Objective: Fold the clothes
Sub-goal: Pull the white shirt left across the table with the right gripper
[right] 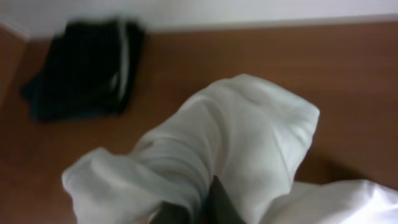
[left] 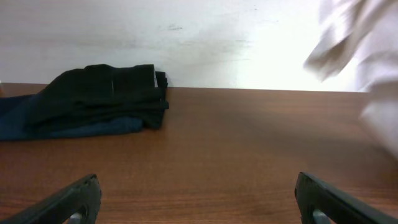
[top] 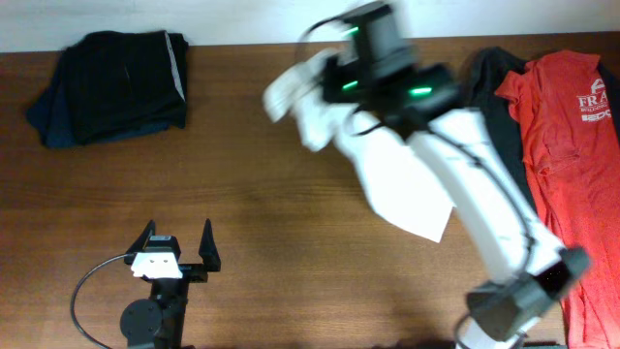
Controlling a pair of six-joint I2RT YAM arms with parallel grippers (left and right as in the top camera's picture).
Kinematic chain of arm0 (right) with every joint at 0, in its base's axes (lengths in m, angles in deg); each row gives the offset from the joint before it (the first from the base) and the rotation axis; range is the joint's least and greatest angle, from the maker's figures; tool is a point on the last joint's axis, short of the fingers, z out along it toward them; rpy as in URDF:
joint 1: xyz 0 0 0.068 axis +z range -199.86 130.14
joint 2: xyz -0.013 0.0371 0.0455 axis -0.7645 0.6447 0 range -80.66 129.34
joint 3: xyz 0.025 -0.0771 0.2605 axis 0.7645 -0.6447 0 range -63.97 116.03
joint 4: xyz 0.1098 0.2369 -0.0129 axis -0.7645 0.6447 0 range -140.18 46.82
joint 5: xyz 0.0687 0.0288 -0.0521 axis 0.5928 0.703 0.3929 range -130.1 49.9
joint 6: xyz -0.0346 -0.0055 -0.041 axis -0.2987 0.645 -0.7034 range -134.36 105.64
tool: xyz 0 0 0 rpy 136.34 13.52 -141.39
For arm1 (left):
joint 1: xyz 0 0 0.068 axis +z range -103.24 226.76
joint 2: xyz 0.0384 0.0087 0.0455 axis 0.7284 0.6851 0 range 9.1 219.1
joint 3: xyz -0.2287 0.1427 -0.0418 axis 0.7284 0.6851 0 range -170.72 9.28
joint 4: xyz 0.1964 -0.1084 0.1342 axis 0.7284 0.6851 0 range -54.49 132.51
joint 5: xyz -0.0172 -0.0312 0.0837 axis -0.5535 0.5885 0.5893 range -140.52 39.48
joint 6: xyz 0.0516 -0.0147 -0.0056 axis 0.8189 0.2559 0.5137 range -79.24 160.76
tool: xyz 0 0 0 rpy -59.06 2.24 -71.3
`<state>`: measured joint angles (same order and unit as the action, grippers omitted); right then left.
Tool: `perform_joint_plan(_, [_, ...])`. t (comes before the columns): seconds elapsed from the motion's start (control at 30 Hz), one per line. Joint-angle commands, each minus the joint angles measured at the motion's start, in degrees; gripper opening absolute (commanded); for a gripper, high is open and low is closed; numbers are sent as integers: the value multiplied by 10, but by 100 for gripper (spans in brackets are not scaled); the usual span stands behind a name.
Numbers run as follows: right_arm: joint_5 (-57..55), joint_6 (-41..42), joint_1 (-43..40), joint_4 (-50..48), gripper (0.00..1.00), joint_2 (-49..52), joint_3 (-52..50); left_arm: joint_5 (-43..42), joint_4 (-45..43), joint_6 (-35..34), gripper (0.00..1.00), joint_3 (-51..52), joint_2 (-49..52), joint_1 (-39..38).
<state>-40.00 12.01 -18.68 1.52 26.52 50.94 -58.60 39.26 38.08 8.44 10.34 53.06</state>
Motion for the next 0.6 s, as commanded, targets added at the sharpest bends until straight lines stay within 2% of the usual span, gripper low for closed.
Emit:
perform_joint_plan(0.0, [43, 33, 97, -38, 18, 75, 8, 0, 0, -3, 99, 3, -5, 1])
perform_joint_plan(0.07, [59, 33, 134, -59, 20, 106, 8, 0, 0, -3, 99, 3, -5, 1])
perform_joint_plan(0.1, [54, 26, 155, -69, 36, 118, 8, 0, 0, -3, 99, 3, -5, 1])
perform_joint_plan(0.13, [37, 14, 167, -71, 72, 122, 8, 0, 0, -3, 99, 3, -5, 1])
perform_joint_plan(0.17, [26, -2, 168, -71, 99, 122, 8, 0, 0, -3, 99, 3, -5, 1])
perform_joint_plan(0.27, [24, -24, 143, -43, 99, 103, 17, 0, 0, -3, 99, 3, -5, 1])
perform_joint_plan(0.57, [20, -24, -120, 222, 98, 38, 23, 0, 0, -3, 99, 3, -5, 1])
